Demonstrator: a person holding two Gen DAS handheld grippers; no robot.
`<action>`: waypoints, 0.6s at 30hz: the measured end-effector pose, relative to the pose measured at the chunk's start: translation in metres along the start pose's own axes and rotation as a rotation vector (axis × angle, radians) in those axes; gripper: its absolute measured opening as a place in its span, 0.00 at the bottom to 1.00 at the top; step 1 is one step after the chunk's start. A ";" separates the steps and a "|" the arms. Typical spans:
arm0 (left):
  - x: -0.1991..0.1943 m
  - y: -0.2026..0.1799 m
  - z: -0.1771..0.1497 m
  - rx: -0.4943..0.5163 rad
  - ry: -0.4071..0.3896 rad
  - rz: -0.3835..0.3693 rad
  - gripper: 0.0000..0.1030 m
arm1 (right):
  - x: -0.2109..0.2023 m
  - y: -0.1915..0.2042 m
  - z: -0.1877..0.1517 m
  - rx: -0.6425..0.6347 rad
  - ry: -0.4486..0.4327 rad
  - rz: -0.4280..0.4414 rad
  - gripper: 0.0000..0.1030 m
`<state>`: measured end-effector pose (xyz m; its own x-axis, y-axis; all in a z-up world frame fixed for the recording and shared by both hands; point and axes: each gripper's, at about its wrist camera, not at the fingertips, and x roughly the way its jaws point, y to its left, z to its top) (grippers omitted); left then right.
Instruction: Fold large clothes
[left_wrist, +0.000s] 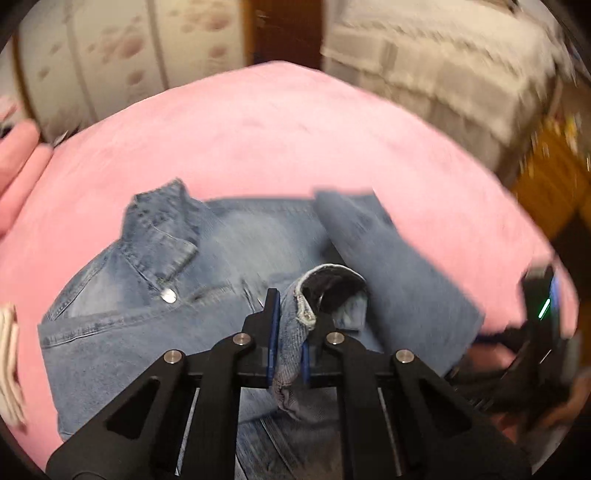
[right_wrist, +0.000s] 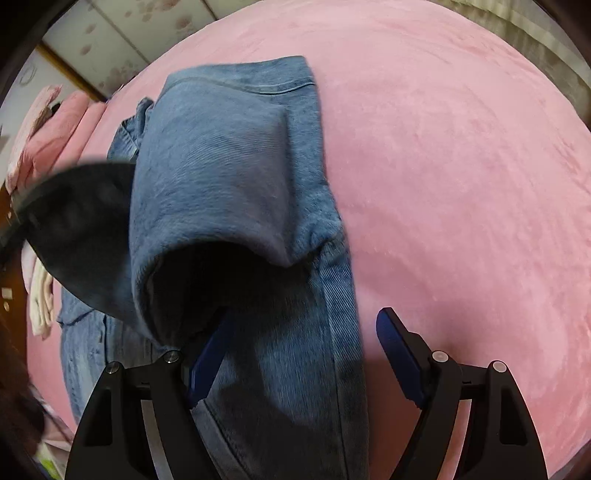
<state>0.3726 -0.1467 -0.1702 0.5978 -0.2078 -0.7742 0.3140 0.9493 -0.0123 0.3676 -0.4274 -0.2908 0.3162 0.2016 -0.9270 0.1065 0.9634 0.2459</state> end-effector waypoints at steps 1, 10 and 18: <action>-0.005 0.008 0.006 -0.022 -0.019 0.003 0.07 | 0.002 0.002 0.001 -0.016 0.000 -0.012 0.78; -0.049 0.103 0.015 -0.262 -0.145 0.145 0.06 | 0.003 0.007 0.004 -0.117 -0.019 -0.054 0.78; 0.004 0.208 -0.109 -0.679 0.000 0.253 0.06 | -0.001 -0.011 -0.005 -0.100 -0.035 -0.053 0.78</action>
<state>0.3605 0.0753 -0.2449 0.5912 0.0372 -0.8057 -0.3614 0.9053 -0.2234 0.3618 -0.4373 -0.2941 0.3458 0.1456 -0.9270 0.0302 0.9856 0.1661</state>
